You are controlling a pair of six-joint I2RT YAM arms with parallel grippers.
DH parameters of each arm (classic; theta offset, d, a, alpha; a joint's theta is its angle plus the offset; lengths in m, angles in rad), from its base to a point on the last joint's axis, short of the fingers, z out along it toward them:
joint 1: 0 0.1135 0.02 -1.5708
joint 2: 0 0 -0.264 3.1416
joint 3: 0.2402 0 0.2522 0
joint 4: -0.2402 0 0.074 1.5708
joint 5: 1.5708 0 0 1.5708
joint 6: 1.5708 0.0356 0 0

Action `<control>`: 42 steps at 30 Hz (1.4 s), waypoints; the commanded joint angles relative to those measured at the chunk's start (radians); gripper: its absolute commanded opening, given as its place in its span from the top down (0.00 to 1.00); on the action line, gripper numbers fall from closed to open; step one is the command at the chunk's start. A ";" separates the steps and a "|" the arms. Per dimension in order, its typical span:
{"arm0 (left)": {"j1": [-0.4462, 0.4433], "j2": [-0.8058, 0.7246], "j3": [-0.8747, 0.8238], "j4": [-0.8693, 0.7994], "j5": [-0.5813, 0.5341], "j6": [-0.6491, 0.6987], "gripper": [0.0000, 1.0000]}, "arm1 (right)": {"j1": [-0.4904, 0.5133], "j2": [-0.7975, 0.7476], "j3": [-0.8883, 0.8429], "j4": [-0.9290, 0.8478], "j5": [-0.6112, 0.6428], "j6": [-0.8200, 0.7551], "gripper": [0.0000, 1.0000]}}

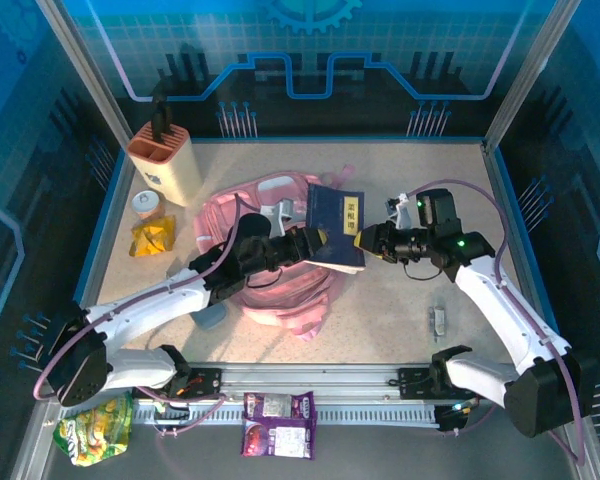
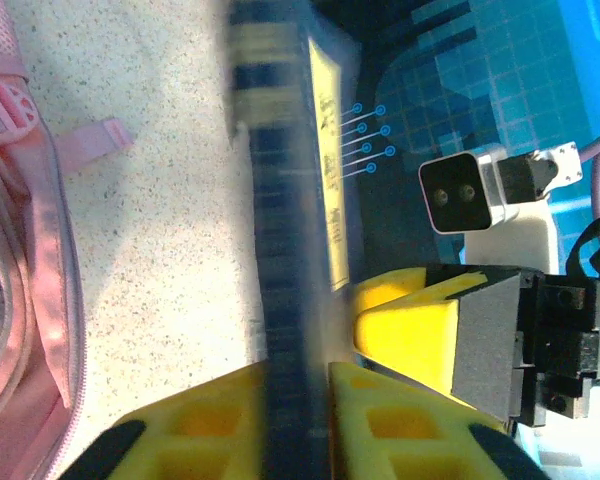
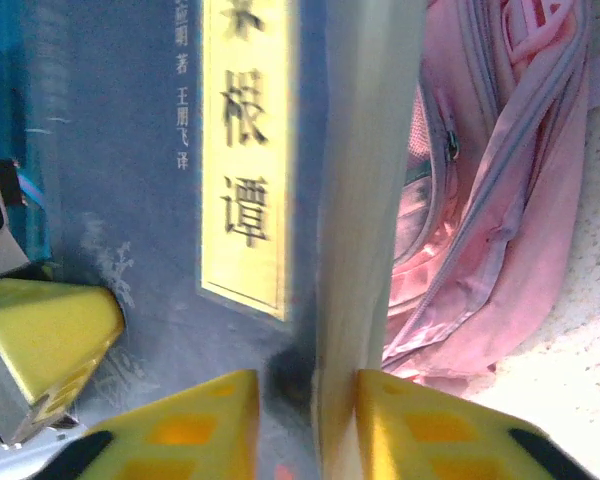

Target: Pack the student bag

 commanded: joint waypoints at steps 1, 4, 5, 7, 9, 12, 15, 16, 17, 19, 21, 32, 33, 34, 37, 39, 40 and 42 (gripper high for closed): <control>0.015 -0.033 0.020 0.003 -0.006 0.022 0.92 | 0.004 -0.007 -0.003 0.016 -0.003 -0.018 0.59; 0.021 -0.045 0.030 0.017 0.005 0.006 0.99 | -0.022 -0.014 -0.005 -0.017 -0.008 -0.021 0.34; 0.021 -0.049 0.037 0.021 0.012 0.003 1.00 | -0.030 -0.022 -0.015 -0.008 -0.020 -0.019 0.24; 0.021 -0.054 0.042 0.048 0.025 -0.007 1.00 | -0.031 -0.037 -0.039 0.017 -0.031 -0.010 0.11; 0.021 -0.054 0.043 0.095 0.039 -0.036 1.00 | -0.032 -0.036 -0.043 0.040 -0.055 -0.002 0.00; 0.020 -0.040 0.055 0.166 0.068 -0.076 1.00 | -0.023 -0.034 -0.084 0.140 -0.134 0.055 0.00; 0.019 -0.024 0.064 0.215 0.086 -0.088 1.00 | 0.009 -0.035 -0.099 0.278 -0.189 0.126 0.00; 0.020 -0.023 0.065 0.218 0.084 -0.088 1.00 | 0.020 -0.032 -0.098 0.307 -0.202 0.145 0.00; 0.019 -0.023 0.065 0.215 0.078 -0.088 1.00 | 0.027 -0.029 -0.093 0.333 -0.214 0.165 0.00; 0.018 -0.027 0.065 0.194 0.062 -0.080 1.00 | 0.045 -0.028 -0.092 0.382 -0.228 0.201 0.00; 0.019 -0.034 0.064 0.172 0.060 -0.045 1.00 | 0.059 -0.033 -0.104 0.438 -0.234 0.230 0.00; 0.031 -0.117 0.008 -0.047 -0.090 0.062 1.00 | 0.059 -0.102 -0.116 0.508 -0.237 0.299 0.18; 0.034 -0.122 0.001 -0.052 -0.093 0.055 1.00 | 0.061 -0.102 -0.113 0.480 -0.215 0.289 0.23; 0.034 -0.125 -0.001 -0.052 -0.092 0.055 1.00 | 0.063 -0.101 -0.112 0.460 -0.193 0.278 0.26; 0.033 -0.128 -0.006 -0.058 -0.082 0.065 1.00 | 0.075 -0.072 -0.118 0.462 -0.162 0.274 0.41; 0.033 -0.125 -0.017 -0.045 -0.079 0.057 1.00 | 0.086 -0.040 -0.106 0.480 -0.175 0.279 0.51; 0.034 -0.123 -0.020 -0.043 -0.076 0.057 1.00 | 0.090 -0.029 -0.098 0.478 -0.175 0.278 0.55; 0.034 -0.121 -0.023 -0.045 -0.080 0.058 1.00 | 0.103 -0.016 -0.085 0.477 -0.166 0.277 0.62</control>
